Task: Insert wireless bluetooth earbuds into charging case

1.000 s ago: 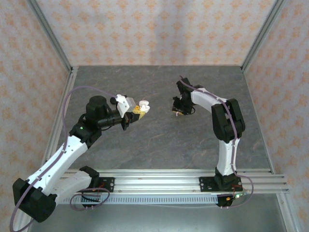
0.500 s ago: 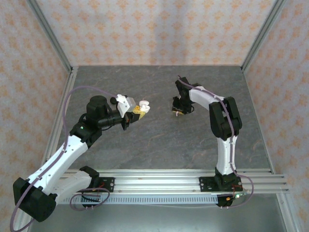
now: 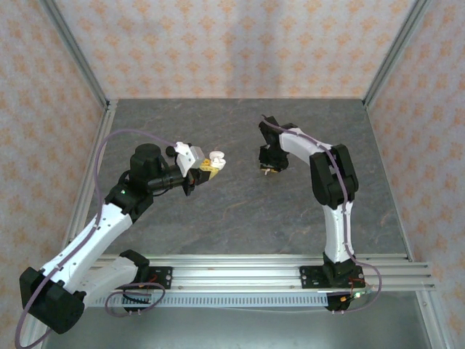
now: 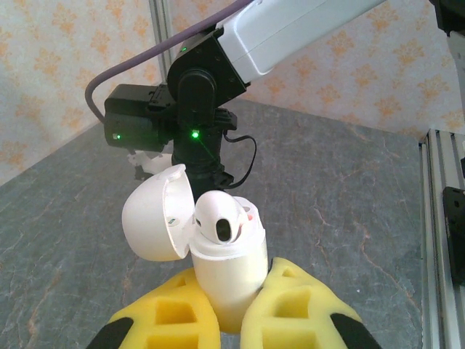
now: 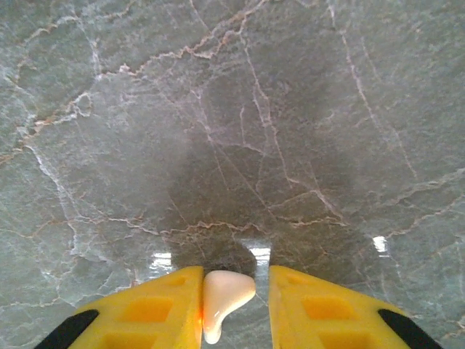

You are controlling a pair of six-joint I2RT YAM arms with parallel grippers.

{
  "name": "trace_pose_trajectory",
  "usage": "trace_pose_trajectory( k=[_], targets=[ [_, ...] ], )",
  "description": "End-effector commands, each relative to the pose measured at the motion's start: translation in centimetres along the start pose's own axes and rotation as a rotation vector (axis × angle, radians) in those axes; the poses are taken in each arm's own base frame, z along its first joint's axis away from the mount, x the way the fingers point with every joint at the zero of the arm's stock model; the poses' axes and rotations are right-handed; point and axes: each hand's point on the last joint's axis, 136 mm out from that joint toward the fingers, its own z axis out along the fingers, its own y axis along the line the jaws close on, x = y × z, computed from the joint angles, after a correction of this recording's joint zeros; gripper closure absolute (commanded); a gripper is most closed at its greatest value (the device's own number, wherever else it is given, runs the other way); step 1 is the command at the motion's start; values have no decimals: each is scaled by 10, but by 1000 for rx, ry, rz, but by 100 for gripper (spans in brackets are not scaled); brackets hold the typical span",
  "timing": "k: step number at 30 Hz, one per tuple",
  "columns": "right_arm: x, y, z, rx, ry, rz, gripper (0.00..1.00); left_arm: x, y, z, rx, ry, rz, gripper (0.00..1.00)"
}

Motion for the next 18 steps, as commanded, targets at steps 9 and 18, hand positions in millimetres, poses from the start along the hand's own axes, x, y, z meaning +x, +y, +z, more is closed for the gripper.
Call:
trace_pose_trajectory(
  k=[9,18],
  targets=[
    [8,4,-6,21,36,-16,83,-15,-1,-6,-11,-26,36,100],
    [-4,21,-73,-35,-167,-15,86,-17,3,-3,-27,-51,24,100]
  ],
)
